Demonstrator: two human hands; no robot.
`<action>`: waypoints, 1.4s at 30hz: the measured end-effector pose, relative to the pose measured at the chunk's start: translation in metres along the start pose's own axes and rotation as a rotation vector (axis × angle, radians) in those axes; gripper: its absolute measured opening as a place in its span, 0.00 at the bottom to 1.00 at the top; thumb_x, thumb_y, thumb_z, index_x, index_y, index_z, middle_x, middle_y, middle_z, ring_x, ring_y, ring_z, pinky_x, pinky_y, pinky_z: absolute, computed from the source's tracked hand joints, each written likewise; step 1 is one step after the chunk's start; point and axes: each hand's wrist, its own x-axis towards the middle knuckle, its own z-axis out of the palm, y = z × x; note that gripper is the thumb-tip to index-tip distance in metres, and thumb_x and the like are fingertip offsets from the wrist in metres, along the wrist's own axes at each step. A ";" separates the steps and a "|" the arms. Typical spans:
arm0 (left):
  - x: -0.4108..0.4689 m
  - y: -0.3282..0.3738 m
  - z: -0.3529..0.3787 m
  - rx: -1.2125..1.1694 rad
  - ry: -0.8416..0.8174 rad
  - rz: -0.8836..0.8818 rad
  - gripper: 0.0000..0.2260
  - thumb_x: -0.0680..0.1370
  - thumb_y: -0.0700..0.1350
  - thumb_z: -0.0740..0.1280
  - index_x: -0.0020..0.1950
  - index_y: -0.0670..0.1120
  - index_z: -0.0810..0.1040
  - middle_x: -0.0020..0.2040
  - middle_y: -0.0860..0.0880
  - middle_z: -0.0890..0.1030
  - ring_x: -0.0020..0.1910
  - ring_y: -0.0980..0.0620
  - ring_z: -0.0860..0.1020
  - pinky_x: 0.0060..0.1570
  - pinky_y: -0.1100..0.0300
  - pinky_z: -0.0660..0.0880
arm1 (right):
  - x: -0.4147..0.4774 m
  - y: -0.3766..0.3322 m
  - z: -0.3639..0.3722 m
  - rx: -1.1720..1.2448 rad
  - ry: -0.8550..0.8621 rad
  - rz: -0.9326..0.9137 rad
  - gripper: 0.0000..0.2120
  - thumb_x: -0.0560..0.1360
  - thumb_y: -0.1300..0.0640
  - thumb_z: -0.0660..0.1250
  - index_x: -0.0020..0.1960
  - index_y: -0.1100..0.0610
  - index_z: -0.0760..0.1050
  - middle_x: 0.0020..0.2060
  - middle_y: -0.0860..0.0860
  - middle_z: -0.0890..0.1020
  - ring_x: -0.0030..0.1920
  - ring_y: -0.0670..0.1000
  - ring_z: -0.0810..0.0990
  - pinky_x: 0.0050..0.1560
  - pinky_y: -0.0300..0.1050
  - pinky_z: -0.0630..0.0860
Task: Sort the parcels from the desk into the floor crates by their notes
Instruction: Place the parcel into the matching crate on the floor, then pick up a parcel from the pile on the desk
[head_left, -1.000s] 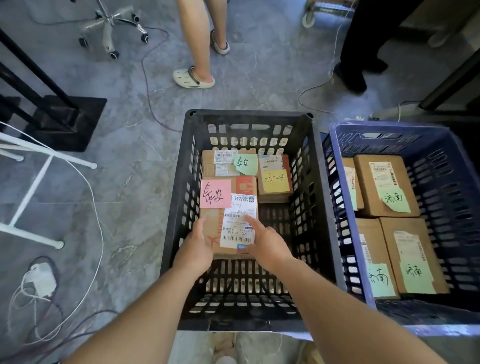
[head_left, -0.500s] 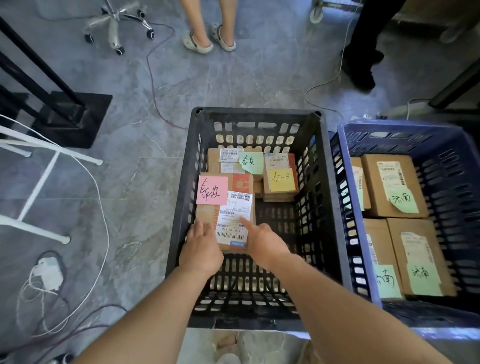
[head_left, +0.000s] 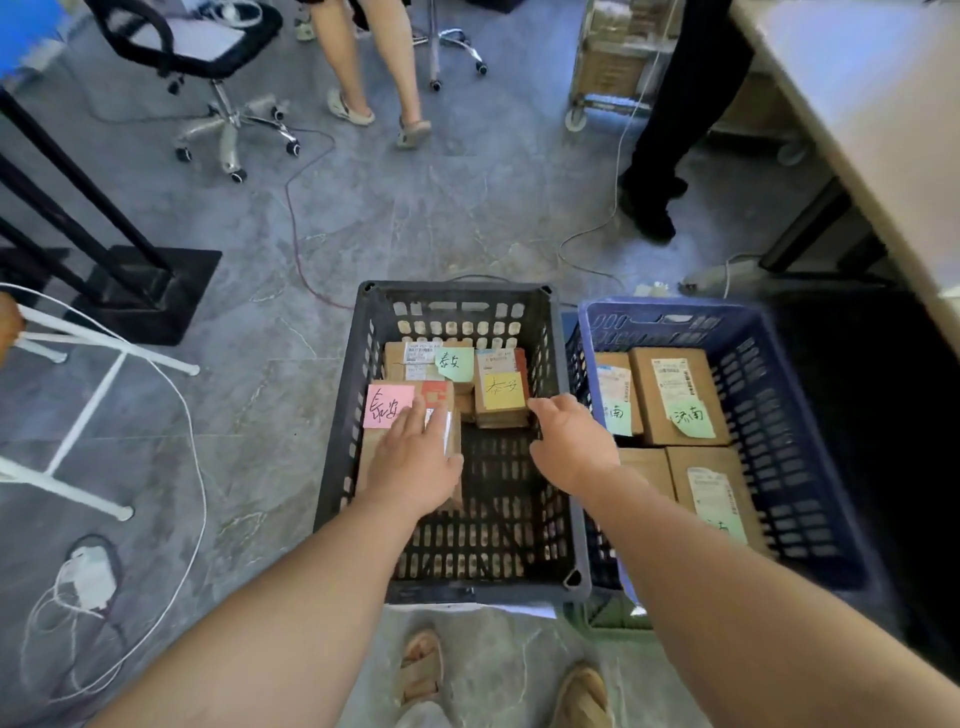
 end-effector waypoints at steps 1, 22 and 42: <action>-0.006 0.012 -0.007 0.008 0.032 0.027 0.33 0.82 0.53 0.58 0.80 0.50 0.42 0.80 0.45 0.42 0.79 0.46 0.44 0.76 0.49 0.47 | -0.009 0.004 -0.010 -0.007 0.020 -0.007 0.26 0.79 0.57 0.60 0.76 0.52 0.59 0.70 0.53 0.65 0.68 0.55 0.67 0.59 0.51 0.74; -0.102 0.211 -0.073 0.353 0.257 0.291 0.37 0.78 0.68 0.51 0.79 0.54 0.37 0.79 0.44 0.36 0.77 0.42 0.35 0.74 0.39 0.37 | -0.174 0.121 -0.146 -0.261 0.436 0.059 0.36 0.76 0.36 0.59 0.78 0.43 0.48 0.78 0.55 0.50 0.78 0.57 0.46 0.74 0.65 0.42; -0.172 0.271 -0.080 0.429 0.357 0.696 0.36 0.79 0.68 0.48 0.79 0.53 0.37 0.79 0.43 0.36 0.77 0.41 0.37 0.74 0.41 0.37 | -0.316 0.133 -0.152 -0.244 0.611 0.367 0.34 0.77 0.37 0.59 0.78 0.45 0.50 0.78 0.54 0.54 0.77 0.57 0.52 0.74 0.64 0.46</action>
